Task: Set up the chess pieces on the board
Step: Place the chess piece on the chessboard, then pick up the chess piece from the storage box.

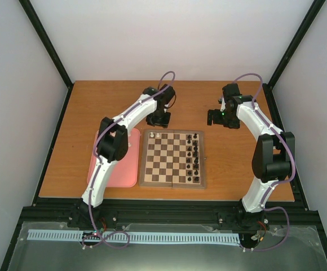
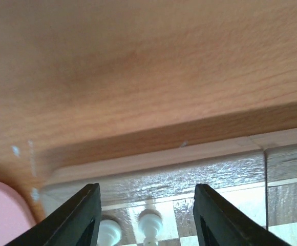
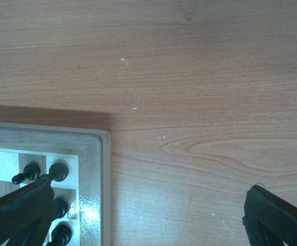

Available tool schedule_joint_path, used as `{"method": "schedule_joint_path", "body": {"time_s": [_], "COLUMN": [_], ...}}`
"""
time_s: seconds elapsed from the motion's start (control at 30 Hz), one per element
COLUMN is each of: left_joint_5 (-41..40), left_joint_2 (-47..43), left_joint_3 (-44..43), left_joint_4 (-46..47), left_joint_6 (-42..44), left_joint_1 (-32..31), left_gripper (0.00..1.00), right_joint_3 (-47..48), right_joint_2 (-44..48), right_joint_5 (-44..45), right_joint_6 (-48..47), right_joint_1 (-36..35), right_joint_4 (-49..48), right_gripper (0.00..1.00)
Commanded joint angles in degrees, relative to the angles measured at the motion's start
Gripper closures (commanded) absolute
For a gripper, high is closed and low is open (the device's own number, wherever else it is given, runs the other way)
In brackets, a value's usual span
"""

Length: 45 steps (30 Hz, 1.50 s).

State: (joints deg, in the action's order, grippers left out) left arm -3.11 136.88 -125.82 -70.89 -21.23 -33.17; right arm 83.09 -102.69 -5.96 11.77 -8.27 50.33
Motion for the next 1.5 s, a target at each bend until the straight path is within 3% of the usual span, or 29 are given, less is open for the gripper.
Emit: {"method": "schedule_joint_path", "body": {"time_s": [0.0, 0.17, 0.43, 0.73, 0.83, 1.47], "left_joint_5": [-4.6, -6.7, -6.1, -0.6, 1.6, 4.3], "left_joint_2": [-2.1, -6.4, -23.0, -28.9, -28.8, -24.8], "left_joint_3": [-6.4, -4.6, 18.0, 35.0, 37.3, 41.6], "left_joint_4": [-1.3, -2.5, 2.4, 7.8, 9.6, 13.4], "left_joint_6": [1.2, -0.2, -3.0, -3.7, -4.7, -5.4], "left_joint_1": [0.0, 2.8, 11.7, 15.2, 15.2, 13.8], "left_gripper": [0.47, 0.43, 0.43, 0.61, 0.67, 0.71], "right_joint_3": [0.2, 0.4, -1.3, -1.1, -1.3, -2.2], "right_joint_2": [0.2, 0.3, 1.1, 0.3, 0.4, 0.5], "right_joint_5": [-1.2, -1.6, -1.9, -3.2, -3.0, -1.9], "right_joint_6": [-0.5, -0.5, -0.3, 0.0, 0.0, -0.1], "right_joint_1": [0.6, 0.5, 0.5, 0.5, 0.5, 0.5], "right_joint_4": [-0.3, -0.2, -0.9, -1.3, -1.2, -1.0], "right_gripper": [0.00, 0.00, 0.00, 0.00, 0.00, 0.00]}}
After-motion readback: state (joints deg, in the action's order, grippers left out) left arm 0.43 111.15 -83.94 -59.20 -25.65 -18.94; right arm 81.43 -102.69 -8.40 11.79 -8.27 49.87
